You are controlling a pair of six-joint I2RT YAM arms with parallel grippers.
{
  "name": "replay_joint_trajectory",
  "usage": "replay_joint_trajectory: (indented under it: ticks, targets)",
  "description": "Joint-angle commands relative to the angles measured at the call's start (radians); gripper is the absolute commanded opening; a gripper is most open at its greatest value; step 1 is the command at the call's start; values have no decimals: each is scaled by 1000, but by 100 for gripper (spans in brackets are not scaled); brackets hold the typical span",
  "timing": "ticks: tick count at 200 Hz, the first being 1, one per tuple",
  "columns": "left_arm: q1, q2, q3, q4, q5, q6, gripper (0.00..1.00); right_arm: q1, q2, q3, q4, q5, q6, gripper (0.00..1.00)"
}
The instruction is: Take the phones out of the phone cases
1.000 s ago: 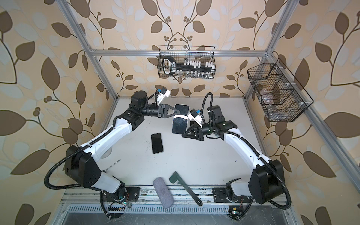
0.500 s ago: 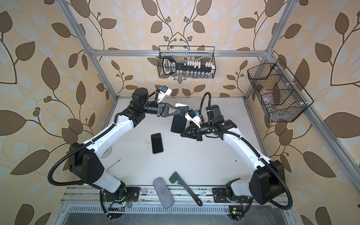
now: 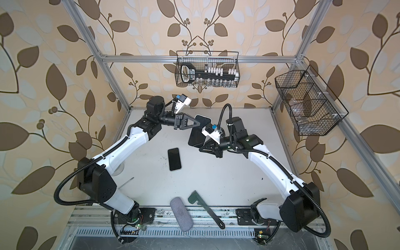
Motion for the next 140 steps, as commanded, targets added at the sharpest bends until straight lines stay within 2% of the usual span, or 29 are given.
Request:
replay_joint_trajectory:
  ticks: [1,92,140]
  targets:
    - [-10,-18,74,12,22,-151,0,18,9,-1,5,220,-117,6]
    - [-10,-24,78,-8,38,-152,0,30,-63,-50,57,297,-115,8]
    - [-10,-38,77,-45,23,-123,0,25,-84,-55,58,265,-100,9]
